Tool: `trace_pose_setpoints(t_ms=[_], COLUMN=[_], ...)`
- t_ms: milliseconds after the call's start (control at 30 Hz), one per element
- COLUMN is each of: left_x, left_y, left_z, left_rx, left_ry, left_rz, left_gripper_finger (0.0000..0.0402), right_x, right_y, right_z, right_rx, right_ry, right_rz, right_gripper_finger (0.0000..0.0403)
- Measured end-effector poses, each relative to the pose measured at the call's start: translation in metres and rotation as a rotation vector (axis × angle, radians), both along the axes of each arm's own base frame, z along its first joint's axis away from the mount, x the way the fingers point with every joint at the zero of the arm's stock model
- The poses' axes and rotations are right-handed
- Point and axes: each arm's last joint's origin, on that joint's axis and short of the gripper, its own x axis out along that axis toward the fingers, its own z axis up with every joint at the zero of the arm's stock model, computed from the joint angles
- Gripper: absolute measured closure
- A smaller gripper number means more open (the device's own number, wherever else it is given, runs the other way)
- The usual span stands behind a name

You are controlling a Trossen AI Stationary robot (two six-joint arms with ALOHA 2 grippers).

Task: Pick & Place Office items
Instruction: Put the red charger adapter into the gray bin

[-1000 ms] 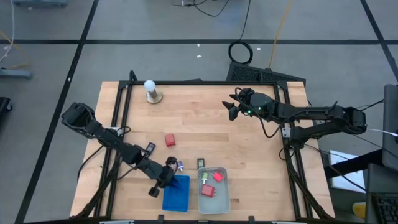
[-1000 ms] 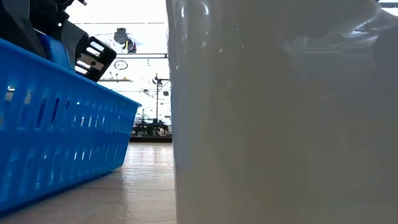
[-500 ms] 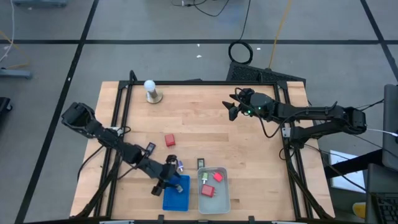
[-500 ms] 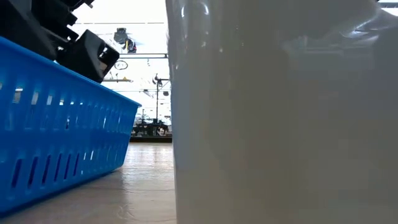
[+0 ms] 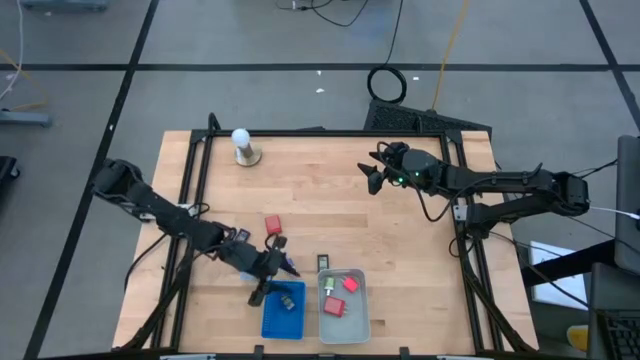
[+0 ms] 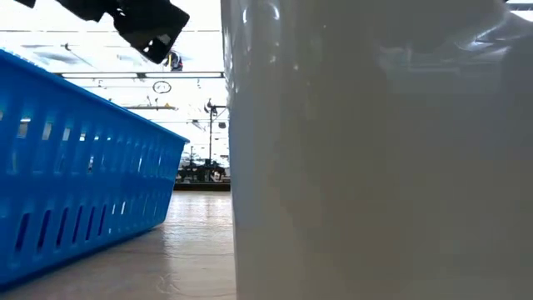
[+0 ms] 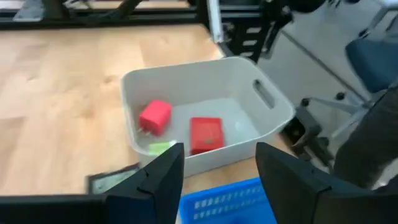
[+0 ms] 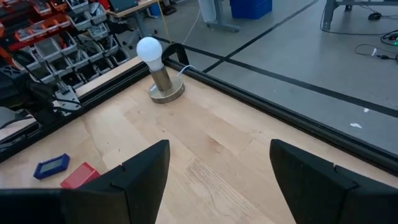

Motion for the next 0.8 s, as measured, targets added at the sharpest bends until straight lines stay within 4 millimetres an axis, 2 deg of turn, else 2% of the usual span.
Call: trace_pose_setpoints(t_ms=[100,233,467,600,800], left_x=[0.006,0.012,0.011,0.008,0.003], left_y=[0.012,0.031,0.062,0.07,0.073], left_z=[0.004,0.01,0.034,0.05,0.069], left_rx=[-0.003,-0.097,-0.28,-0.373,-0.287], left_ry=[0.029,0.083,0.114,0.144,0.263], left_rz=[0.056,0.214,0.524,0.61,0.635], left_gripper_finger=[0.0213,0.0217,0.0196,0.0183,0.0177], right_x=[0.0,0.0,0.0,0.0,0.001], right_y=[0.0,0.0,0.0,0.0,0.003], right_z=[0.0,0.0,0.0,0.0,0.0], right_rx=[-0.005,-0.005,-0.042,-0.031,0.023], right_ry=[0.003,0.004,0.028,0.025,-0.005], right_rz=[0.001,0.001,0.013,0.018,0.101], right_gripper_finger=[0.0135,0.0135,0.0135,0.0135,0.0135])
